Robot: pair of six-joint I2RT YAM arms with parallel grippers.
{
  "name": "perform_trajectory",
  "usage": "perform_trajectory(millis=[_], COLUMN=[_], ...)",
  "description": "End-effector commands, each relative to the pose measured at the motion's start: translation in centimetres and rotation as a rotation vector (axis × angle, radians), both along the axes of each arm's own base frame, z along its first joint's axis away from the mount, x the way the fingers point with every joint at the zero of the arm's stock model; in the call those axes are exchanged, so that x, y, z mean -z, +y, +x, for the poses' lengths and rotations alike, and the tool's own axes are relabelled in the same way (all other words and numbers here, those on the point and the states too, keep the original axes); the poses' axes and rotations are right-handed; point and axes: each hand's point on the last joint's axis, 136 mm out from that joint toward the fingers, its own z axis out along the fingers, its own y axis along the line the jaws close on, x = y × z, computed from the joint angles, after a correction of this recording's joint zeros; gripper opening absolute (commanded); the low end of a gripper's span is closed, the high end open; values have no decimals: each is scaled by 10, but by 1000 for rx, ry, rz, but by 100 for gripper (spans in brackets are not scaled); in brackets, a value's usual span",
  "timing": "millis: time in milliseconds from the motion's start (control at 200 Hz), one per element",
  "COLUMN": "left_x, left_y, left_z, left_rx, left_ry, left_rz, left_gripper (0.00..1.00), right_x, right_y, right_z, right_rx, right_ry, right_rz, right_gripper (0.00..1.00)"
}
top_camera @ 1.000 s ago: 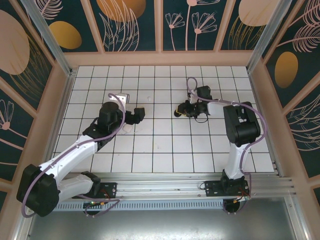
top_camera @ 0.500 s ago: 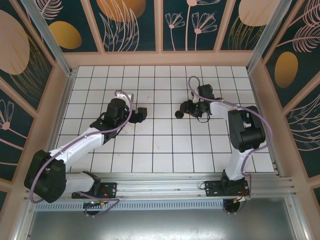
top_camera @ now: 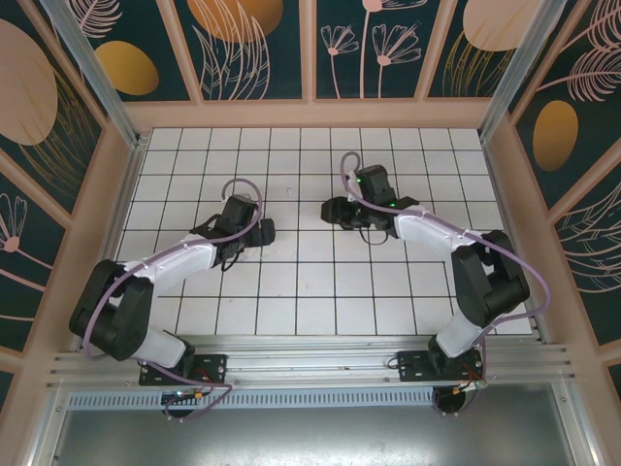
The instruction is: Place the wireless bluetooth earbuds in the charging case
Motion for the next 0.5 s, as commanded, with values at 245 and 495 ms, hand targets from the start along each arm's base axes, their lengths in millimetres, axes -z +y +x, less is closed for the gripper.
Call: perform_trajectory(millis=[245, 495], left_x=[33, 53], left_y=[-6, -11], left_z=[3, -6], left_rx=[-21, -25], left_ry=[167, 223], left_rz=[-267, -292], left_gripper=[79, 73], right_x=[12, 0], right_y=[15, 15], right_z=[-21, -20], right_rx=[-2, 5], right_ry=[42, 10], right_rz=[41, 49], right_gripper=[47, 47])
